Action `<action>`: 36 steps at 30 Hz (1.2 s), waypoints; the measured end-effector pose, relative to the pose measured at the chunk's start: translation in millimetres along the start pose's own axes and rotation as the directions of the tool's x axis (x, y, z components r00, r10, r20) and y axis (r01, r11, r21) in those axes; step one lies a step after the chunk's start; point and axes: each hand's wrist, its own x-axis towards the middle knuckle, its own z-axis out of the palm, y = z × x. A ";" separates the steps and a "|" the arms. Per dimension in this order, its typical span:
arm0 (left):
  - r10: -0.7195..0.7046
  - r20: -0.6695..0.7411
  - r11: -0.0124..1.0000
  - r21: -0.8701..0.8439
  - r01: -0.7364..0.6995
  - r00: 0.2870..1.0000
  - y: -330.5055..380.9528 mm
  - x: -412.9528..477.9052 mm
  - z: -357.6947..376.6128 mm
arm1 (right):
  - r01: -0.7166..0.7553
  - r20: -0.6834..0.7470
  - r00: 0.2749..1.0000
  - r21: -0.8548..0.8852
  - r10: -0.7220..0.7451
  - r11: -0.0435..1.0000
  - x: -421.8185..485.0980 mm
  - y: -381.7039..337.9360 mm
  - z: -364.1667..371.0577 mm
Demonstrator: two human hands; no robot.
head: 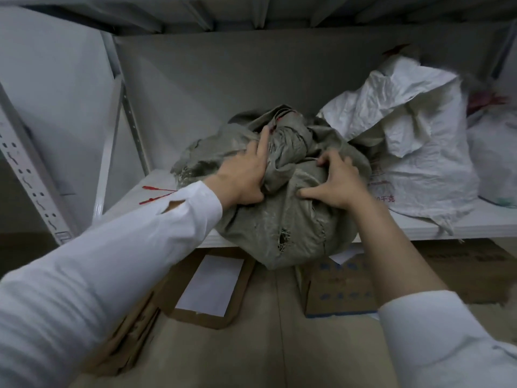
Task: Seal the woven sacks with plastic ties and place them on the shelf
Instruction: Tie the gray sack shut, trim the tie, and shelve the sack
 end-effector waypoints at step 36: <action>-0.028 0.066 0.963 -0.267 0.045 0.997 48.1 47.2 54.5 | 0.001 -0.192 0.981 -0.014 -0.004 1.000 17.4 10.8 28.3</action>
